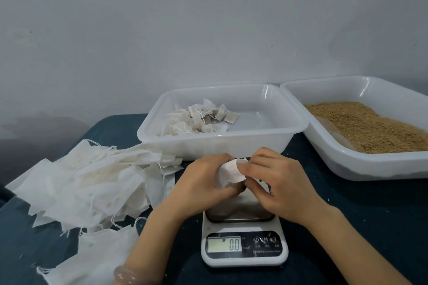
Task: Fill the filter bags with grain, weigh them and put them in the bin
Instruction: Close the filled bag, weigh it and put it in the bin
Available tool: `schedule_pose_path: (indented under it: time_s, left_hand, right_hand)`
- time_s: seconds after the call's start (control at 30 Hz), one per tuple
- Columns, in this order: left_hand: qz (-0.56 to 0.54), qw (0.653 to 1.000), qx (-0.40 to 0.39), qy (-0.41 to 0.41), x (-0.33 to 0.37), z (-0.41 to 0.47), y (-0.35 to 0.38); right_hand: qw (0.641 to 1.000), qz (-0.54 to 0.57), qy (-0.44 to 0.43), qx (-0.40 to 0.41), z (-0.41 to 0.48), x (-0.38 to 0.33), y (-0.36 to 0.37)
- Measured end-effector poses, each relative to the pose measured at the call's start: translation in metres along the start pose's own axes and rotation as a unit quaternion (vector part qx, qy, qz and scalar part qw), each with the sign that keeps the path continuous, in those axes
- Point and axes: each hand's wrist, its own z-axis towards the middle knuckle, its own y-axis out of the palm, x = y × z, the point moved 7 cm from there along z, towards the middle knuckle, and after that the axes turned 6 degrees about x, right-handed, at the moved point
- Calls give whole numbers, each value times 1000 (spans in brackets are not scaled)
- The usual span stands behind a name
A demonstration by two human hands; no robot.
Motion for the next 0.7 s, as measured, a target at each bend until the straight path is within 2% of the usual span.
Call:
schedule_pose_path:
  time_s: [0.17,0.43,0.7]
  left_hand:
    - [0,1000,-9,-14,-7,1,-4]
    - [21,999,27,25,-4,0,-7]
    - [-11,999,39,-12,-9,0,-6]
  right_hand:
    - [1000,-1,-9,17,1,0,-3]
    - [996,-4,-19,83,0,2,-10]
    - [997,27,-6,78,2,0,-13]
